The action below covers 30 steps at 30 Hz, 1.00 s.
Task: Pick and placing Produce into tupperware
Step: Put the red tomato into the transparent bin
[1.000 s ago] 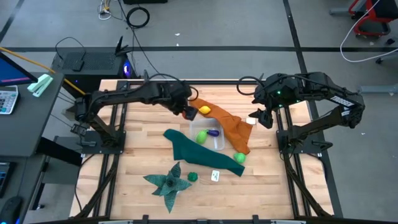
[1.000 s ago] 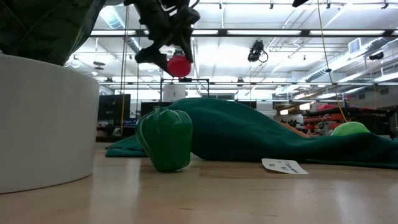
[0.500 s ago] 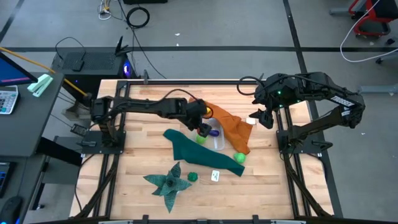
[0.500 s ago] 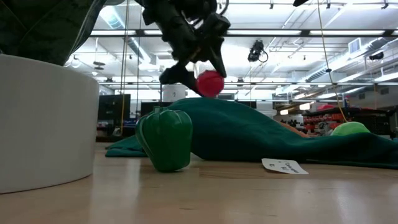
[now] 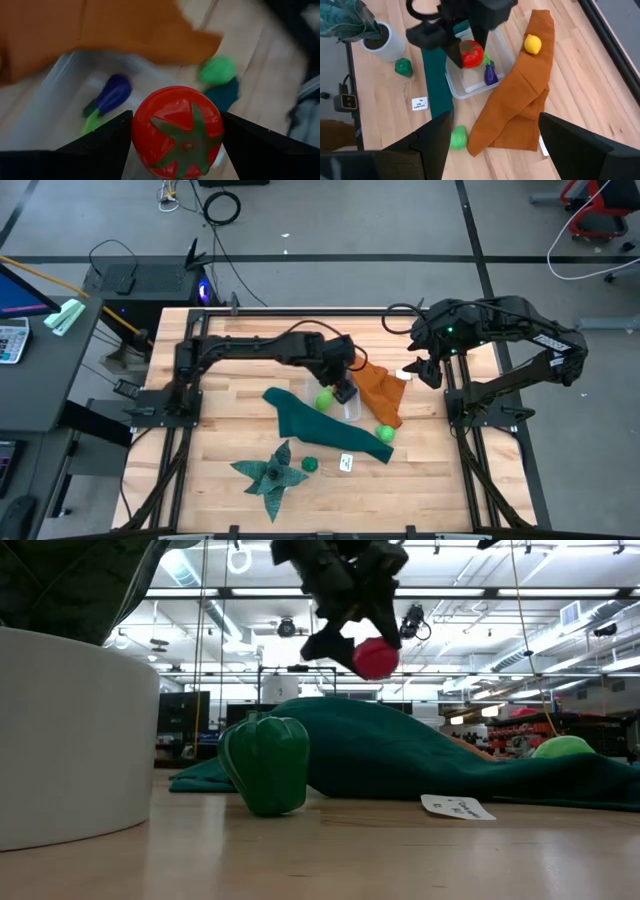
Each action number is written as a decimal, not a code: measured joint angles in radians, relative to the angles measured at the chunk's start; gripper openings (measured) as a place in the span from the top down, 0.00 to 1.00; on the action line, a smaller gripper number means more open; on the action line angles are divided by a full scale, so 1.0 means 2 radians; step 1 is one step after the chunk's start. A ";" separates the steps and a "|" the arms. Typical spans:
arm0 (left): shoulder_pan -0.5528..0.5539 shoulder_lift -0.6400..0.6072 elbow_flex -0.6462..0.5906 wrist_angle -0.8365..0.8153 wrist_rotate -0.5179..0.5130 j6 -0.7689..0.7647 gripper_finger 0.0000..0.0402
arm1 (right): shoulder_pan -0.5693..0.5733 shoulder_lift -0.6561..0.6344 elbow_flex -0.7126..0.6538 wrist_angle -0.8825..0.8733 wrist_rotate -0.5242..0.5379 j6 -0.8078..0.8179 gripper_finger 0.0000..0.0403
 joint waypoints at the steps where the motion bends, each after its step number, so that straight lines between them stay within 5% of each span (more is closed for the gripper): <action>1: 0.000 0.012 0.020 -0.020 0.000 0.011 0.27 | 0.002 -0.002 0.000 0.000 0.000 0.003 0.35; 12: -0.004 0.112 0.135 -0.117 -0.002 0.027 0.27 | 0.028 -0.019 0.000 -0.003 0.004 0.032 0.35; 30: -0.033 0.139 0.138 -0.120 -0.047 0.084 0.27 | 0.035 -0.021 0.000 -0.002 0.006 0.036 0.35</action>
